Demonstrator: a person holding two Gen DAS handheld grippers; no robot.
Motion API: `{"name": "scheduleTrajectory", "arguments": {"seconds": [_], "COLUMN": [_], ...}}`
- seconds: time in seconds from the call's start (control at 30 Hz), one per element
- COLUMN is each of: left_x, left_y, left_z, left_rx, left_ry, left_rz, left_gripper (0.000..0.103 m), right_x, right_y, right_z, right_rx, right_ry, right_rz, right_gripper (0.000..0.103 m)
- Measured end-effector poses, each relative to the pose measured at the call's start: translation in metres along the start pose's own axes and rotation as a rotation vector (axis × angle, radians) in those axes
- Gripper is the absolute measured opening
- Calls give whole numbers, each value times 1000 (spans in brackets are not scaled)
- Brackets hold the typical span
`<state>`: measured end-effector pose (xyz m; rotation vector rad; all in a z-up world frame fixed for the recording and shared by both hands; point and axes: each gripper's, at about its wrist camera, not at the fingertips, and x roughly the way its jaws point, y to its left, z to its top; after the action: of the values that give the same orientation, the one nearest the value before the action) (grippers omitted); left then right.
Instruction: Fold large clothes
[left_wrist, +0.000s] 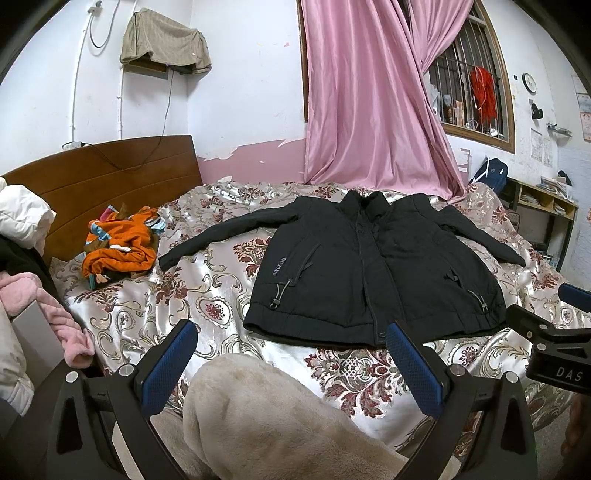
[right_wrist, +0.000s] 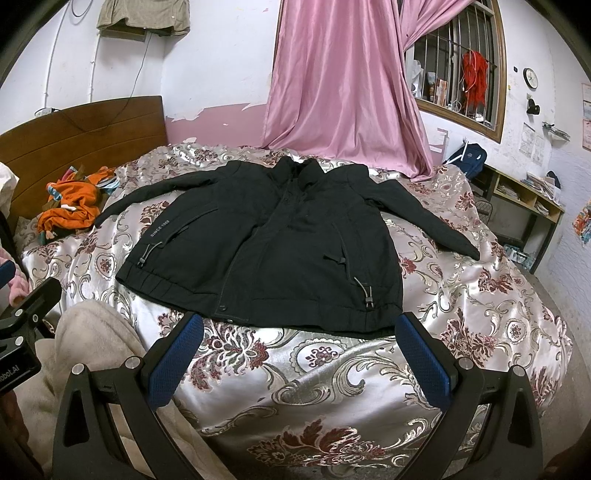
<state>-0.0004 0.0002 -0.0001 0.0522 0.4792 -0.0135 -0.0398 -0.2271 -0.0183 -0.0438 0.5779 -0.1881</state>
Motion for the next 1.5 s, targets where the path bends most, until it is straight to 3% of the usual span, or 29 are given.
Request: {"name": "scheduleTrajectory", "arguments": {"seconds": [0.77, 1.03, 1.27, 1.37, 1.5], "left_x": [1, 11, 28, 38, 43], "left_y": [0, -1, -4, 0, 6], "left_z": [3, 1, 5, 16, 46], "left_rx": [-1, 7, 19, -7, -50], "left_ry": [4, 102, 195, 235, 212], "left_rz": [2, -23, 7, 18, -5], "left_gripper": [103, 103, 103, 103, 103], "right_x": [0, 1, 4, 12, 13], "right_y": [-2, -2, -9, -14, -31], "right_z": [-1, 1, -4, -4, 2], "right_rx": [0, 1, 24, 53, 107], "right_ry": [3, 9, 10, 20, 6], "right_rz": [0, -2, -10, -14, -41], "right_gripper": [102, 102, 102, 102, 102]}}
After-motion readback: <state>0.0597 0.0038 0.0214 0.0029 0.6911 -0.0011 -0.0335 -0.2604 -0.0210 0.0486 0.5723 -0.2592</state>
